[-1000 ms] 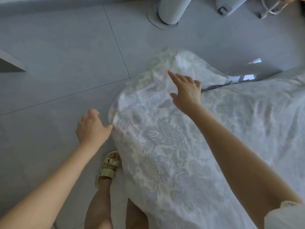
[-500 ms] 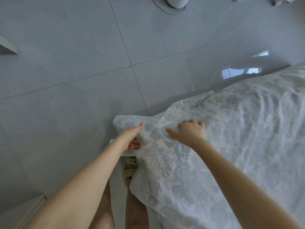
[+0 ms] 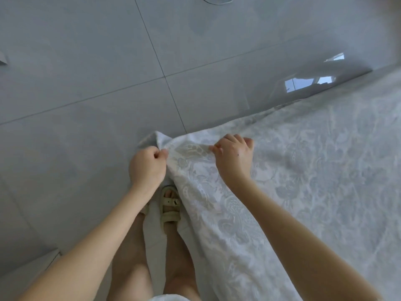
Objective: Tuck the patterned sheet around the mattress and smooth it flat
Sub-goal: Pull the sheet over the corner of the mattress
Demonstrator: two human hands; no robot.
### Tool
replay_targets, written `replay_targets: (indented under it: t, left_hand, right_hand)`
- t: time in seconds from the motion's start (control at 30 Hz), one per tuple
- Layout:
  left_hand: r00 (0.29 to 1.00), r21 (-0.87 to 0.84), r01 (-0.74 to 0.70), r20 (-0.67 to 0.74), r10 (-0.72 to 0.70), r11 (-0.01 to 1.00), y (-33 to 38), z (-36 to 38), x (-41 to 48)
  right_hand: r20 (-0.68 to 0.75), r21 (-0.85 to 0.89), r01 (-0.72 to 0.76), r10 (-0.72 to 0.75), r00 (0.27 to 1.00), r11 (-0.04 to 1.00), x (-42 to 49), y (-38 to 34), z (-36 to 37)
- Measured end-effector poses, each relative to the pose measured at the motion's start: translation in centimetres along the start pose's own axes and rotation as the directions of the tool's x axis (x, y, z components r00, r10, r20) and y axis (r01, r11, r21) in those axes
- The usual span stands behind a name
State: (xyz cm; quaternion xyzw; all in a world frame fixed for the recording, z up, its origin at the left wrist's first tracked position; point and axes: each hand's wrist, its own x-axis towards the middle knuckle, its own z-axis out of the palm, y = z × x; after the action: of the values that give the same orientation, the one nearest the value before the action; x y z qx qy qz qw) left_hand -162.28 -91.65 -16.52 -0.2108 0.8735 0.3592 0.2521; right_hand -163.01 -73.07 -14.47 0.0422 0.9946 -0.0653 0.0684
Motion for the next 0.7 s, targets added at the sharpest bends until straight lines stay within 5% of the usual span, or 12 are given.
replay_targets:
  t: [0.13, 0.23, 0.4, 0.5, 0.63, 0.7]
  left_hand:
    - [0.991, -0.069, 0.082, 0.109, -0.074, 0.994, -0.6, 0.7, 1.3]
    - [0.968, -0.053, 0.045, 0.248, -0.03, 0.998, -0.3, 0.7, 0.1]
    - [0.836, -0.086, 0.041, 0.549, 0.013, 0.995, -0.3, 3.7, -3.9]
    - [0.904, -0.049, -0.111, 0.41, 0.121, 0.993, -0.3, 4.9, -4.9]
    - [0.927, -0.059, -0.27, 0.253, 0.275, 0.961, -0.5, 4.0, -4.8]
    - [0.947, -0.047, -0.239, 0.211, 0.243, 0.97, -0.9, 4.1, -5.4]
  right_hand:
    - [0.138, -0.019, -0.009, 0.011, 0.99, 1.0, -0.5, 0.0, 0.9]
    - [0.045, 0.058, -0.083, 0.08, 0.996, 0.995, -2.7, 0.3, -0.5]
    - [-0.032, 0.104, -0.436, 0.441, 0.897, 0.894, -9.3, 2.5, -2.1]
    - [0.163, 0.124, -0.643, 0.624, 0.764, 0.755, -13.1, 2.7, -1.5]
    - [0.261, 0.152, -0.617, 0.571, 0.778, 0.772, -15.7, 1.7, -0.7]
    - [0.287, 0.189, -0.612, 0.553, 0.782, 0.768, -16.5, 1.7, -1.3]
